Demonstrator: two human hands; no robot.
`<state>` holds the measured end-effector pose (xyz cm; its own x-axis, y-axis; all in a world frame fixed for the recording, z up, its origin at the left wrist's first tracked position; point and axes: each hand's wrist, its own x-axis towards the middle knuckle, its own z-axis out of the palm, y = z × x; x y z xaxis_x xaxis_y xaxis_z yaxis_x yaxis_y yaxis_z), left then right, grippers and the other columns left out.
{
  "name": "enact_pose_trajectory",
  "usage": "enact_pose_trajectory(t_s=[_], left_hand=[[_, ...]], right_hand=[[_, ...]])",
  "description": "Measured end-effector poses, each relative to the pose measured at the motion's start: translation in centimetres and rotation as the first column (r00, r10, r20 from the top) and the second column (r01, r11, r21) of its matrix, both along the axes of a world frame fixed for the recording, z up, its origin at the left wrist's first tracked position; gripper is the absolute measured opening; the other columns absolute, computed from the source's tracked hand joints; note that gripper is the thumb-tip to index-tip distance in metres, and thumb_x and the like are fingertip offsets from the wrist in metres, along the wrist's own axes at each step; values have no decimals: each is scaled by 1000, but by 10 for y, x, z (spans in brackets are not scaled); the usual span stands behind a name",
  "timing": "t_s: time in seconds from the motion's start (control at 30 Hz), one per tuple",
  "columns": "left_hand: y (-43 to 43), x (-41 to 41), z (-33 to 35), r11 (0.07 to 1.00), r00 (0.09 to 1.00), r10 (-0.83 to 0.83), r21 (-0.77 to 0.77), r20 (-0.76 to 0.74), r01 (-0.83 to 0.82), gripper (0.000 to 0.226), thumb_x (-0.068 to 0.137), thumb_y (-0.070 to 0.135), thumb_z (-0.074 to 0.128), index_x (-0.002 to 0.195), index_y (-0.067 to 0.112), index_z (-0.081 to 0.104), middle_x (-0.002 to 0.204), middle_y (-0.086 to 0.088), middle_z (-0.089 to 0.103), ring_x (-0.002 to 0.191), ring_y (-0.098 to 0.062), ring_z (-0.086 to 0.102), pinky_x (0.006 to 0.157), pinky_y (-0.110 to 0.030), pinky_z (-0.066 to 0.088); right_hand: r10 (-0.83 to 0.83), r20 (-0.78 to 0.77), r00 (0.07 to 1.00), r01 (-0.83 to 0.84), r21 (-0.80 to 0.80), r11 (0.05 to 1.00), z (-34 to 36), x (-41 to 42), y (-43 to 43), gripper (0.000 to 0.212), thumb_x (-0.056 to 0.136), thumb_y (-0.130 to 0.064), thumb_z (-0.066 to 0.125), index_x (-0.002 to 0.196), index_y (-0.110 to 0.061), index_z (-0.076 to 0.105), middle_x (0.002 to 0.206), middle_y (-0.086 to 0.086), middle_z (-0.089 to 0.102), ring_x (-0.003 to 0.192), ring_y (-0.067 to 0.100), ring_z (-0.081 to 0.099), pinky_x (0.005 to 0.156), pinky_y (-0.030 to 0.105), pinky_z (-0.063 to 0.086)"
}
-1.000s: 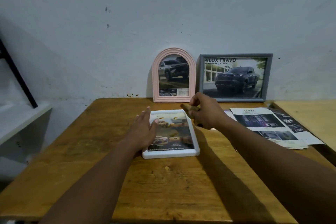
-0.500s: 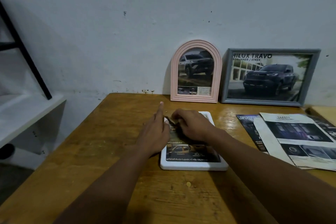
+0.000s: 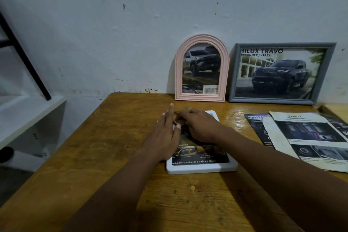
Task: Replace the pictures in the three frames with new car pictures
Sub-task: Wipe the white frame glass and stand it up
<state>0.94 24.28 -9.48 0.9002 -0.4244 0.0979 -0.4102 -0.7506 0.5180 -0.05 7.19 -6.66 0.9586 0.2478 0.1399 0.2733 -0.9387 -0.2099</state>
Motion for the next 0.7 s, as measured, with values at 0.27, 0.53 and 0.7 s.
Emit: enact_pose_trajectory(t_s=[0.27,0.53,0.7], left_hand=[[-1,-2,0,995,995,23,104,-93,-13,73,103,64,18,156,38,-24,171,-4,11,156,-32,10,121,-52,17],[-1,-3,4,992,998,32,120,-52,-26,74,103,65,17,162,30,-12,171,-2,9,156,-30,7,122,-49,15],[-1,-3,4,992,999,35,121,-36,-30,75,103,65,16,162,27,-9,171,-3,12,156,-31,8,122,-48,15]], right_hand=[[-88,21,996,90,-105,990,3,-8,-17,49,89,-31,65,133,-25,45,118,11,56,103,30,58,76,33,43],[-126,-13,992,125,-80,989,10,-19,-29,48,88,-31,64,133,-29,47,130,8,56,117,28,50,93,41,46],[-158,-40,987,158,6,987,3,-30,-35,51,91,-23,64,137,-29,43,133,5,58,114,28,56,85,39,49]])
